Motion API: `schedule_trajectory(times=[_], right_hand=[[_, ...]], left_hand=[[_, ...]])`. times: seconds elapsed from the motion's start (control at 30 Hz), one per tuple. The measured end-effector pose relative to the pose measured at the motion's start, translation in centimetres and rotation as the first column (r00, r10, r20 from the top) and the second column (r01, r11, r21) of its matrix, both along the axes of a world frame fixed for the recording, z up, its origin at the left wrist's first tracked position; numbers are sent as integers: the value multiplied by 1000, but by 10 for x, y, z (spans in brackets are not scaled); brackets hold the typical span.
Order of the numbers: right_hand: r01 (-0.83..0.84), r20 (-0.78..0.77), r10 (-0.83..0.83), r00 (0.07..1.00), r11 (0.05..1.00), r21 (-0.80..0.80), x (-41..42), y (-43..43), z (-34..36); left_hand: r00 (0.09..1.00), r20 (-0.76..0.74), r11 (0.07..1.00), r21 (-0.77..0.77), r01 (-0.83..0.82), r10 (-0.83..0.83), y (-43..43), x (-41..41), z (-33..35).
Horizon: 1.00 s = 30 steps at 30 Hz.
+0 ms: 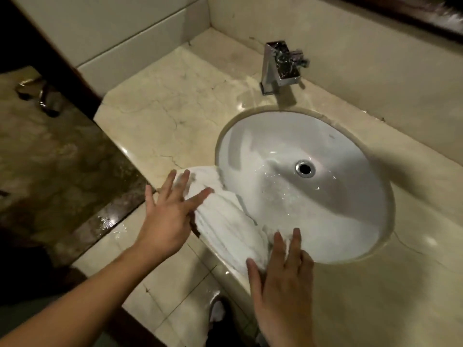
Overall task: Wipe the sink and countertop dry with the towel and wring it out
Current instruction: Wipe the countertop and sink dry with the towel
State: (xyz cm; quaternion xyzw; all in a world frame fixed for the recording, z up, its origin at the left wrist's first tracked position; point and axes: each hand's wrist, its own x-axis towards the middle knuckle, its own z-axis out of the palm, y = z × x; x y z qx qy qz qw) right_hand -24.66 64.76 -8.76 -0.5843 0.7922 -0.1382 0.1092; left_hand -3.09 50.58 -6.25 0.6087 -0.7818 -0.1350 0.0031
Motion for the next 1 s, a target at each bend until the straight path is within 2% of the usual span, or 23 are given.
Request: schedule_trajectory(times=[0.03,0.07,0.1,0.17,0.23,0.3,0.47,0.7,0.9,1.0], right_hand=[[8,18,-8,1000,1000,4,7,-6,2],[14,35,-14,999,1000,9,12,-11,4],[17,49,-18,999,1000,13,15,-14,4],[26,66,-25,998,1000,-5,18,-18,0],[32,70,-29,997,999,-40,23,-21,-3],[23,94,-19,995,999,-41,34,-27,-3],[-101,104,100,990,995,6,73,-67,0],[-225,106,221,969,974,25,125,-141,0],[-241,110,237,965,970,31,170,-207,-6],[-201,165,182,969,973,112,193,-249,-5]], left_hand=[[969,-159,979,108,-175,190,5,-14,6],[889,-287,927,220,-302,358,8,-28,7],[823,-348,889,266,-372,449,9,-41,5],[819,-299,871,208,-444,489,7,-60,-8],[831,-247,866,87,-493,498,-5,-68,-20],[832,-243,859,6,-512,498,-24,-65,-28],[866,-324,902,-77,-424,380,-89,-20,-39],[907,-244,927,-70,-369,343,-189,48,-40],[947,-257,971,-92,-220,191,-278,80,-42],[966,-244,989,-95,-110,84,-331,91,-43]])
